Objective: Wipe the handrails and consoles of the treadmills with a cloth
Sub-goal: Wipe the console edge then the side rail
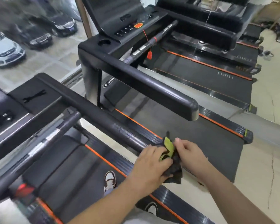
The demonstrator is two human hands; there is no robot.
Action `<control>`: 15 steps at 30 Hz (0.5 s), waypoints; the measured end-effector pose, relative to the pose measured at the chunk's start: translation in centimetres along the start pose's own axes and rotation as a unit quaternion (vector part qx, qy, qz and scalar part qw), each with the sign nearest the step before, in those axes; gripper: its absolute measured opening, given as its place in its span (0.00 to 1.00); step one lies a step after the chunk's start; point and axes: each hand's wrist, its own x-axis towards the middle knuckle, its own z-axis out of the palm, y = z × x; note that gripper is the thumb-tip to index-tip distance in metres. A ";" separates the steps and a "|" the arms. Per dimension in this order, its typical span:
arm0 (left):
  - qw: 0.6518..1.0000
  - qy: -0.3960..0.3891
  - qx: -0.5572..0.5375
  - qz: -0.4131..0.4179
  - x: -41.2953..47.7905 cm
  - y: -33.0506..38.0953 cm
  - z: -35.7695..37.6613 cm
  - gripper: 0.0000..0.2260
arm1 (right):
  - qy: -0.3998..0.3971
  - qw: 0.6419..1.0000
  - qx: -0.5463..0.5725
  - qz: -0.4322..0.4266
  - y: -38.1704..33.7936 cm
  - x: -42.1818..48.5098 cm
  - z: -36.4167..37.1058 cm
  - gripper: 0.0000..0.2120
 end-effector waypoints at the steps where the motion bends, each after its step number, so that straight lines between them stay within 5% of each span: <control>1: 0.999 0.035 0.020 -0.036 -1.6 -1.8 -0.4 0.13 | -0.003 0.999 -0.023 -0.023 -0.9 0.4 0.4 0.25; 3: 0.979 0.088 0.050 -0.178 -5.0 -5.7 -1.1 0.17 | -0.020 0.996 -0.061 -0.058 -2.9 1.3 1.4 0.24; 5: 0.912 0.132 -0.010 -0.389 -7.7 -8.7 -1.6 0.18 | -0.055 0.992 -0.080 -0.080 -5.0 2.1 2.6 0.20; 7: 0.797 0.193 -0.176 -0.544 -8.5 -9.8 -2.5 0.19 | -0.090 0.987 -0.100 -0.088 -7.4 3.1 4.1 0.13; 10: 0.633 0.288 -0.369 -0.617 -8.1 -9.3 -4.6 0.14 | -0.130 0.972 -0.164 -0.105 -11.1 4.9 6.7 0.20; 15: 0.605 0.321 -0.419 -0.596 -5.4 -10.6 -5.0 0.12 | -0.199 0.942 -0.250 -0.102 -14.9 8.2 10.7 0.22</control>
